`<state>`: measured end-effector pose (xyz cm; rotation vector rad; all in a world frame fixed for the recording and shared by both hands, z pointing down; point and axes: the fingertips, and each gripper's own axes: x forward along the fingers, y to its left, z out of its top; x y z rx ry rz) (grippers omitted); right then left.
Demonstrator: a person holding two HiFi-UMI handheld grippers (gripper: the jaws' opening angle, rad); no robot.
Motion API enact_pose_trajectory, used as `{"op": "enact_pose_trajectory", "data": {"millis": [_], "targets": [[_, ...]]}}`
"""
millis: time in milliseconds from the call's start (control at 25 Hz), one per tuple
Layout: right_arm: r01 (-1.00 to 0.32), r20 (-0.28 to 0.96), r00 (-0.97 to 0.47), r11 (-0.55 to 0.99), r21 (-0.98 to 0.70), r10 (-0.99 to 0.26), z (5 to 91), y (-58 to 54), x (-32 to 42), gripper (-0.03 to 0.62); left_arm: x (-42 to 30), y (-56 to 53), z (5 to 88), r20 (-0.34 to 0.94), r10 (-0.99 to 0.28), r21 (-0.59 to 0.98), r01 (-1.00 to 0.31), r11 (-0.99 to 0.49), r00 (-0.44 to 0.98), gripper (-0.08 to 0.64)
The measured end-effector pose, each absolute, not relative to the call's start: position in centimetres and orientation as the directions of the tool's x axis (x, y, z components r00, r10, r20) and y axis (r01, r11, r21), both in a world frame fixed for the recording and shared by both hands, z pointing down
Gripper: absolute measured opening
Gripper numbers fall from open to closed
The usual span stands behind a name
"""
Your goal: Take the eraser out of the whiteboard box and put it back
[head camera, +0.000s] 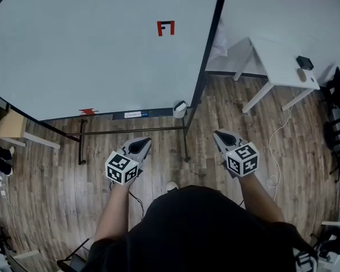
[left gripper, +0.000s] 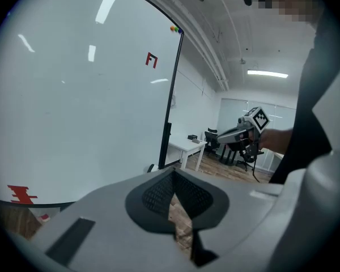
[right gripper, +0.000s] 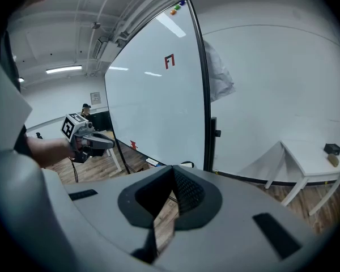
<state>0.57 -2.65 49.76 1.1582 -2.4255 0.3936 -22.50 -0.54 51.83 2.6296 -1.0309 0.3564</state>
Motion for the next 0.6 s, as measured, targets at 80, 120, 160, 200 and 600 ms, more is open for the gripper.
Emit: {"op": "enact_pose_trajectory", "data": {"millis": [80, 120, 160, 200, 600], "targets": [[-0.793, 0.490, -0.557, 0.605, -0.074, -0.670, 50.0, -2.7, 0.5, -0.006, -22.7, -0.9, 52.1, 0.332, -0.612, 0.185, -0.686, -0.704, 0.717, 0.012], [-0.795, 0.491, -0.555, 0.603, -0.075, -0.671, 50.1, -2.8, 0.4, -0.006, -22.7, -1.1, 52.2, 0.333, -0.609, 0.188, -0.684, -0.705, 0.720, 0.012], [-0.796, 0.491, -0.554, 0.601, -0.077, -0.672, 50.1, -3.0, 0.3, -0.006, -22.8, -1.4, 52.2, 0.333, -0.605, 0.191, -0.681, -0.707, 0.723, 0.011], [-0.797, 0.490, -0.554, 0.599, -0.078, -0.673, 50.1, -3.1, 0.3, -0.006, -22.7, -1.6, 52.2, 0.334, -0.601, 0.194, -0.677, -0.710, 0.726, 0.012], [-0.805, 0.479, -0.553, 0.586, -0.095, -0.682, 50.4, -6.5, 1.9, -0.006, -20.9, -4.8, 52.5, 0.357, -0.583, 0.190, -0.668, -0.720, 0.730, 0.011]]}}
